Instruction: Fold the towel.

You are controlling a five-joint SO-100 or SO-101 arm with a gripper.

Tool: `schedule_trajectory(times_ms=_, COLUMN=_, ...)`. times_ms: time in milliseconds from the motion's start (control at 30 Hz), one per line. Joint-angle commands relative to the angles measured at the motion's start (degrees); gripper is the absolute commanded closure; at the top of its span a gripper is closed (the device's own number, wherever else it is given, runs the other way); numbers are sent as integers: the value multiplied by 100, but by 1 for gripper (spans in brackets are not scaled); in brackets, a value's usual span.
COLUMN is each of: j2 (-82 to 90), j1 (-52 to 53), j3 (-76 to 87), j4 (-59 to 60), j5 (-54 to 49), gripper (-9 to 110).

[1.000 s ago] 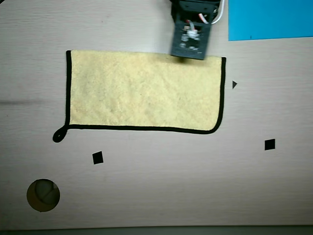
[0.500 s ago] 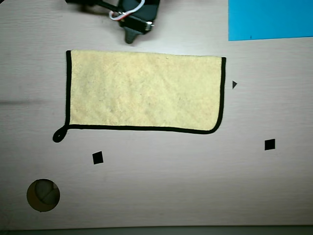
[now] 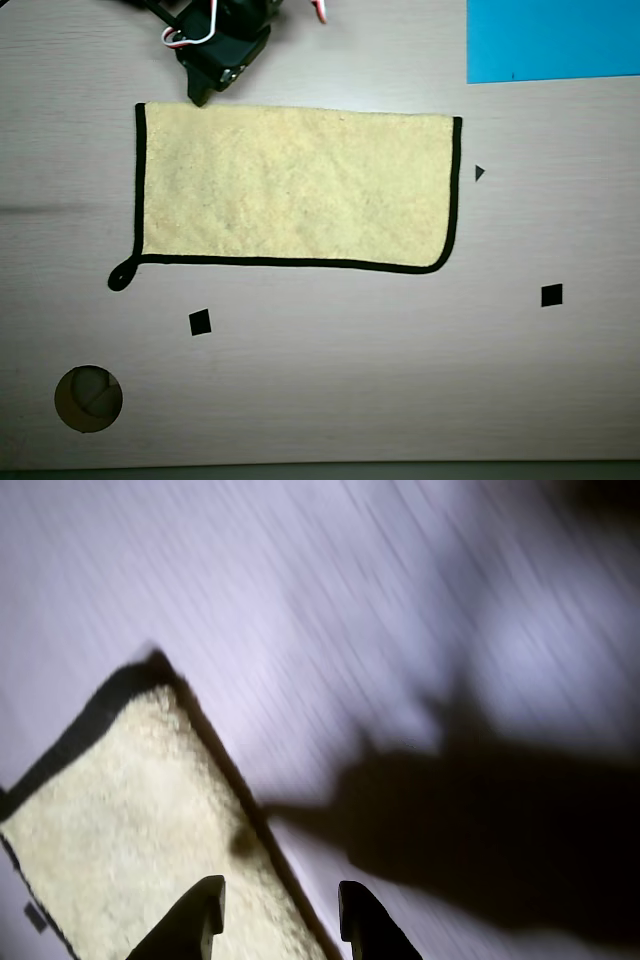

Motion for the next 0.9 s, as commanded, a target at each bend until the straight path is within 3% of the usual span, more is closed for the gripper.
schedule_trajectory(times_ms=0, j2=-272, j1=114, j3=-554, j4=-272, j5=-202, gripper=87)
schedule_trajectory(times_ms=433, j2=-1169, j1=-88, j3=-1002, j4=-791, j5=-439, gripper=81)
schedule_trajectory(times_ms=867, j2=-1318, j1=-536, j3=-976, j4=-1512, j5=-993, gripper=91)
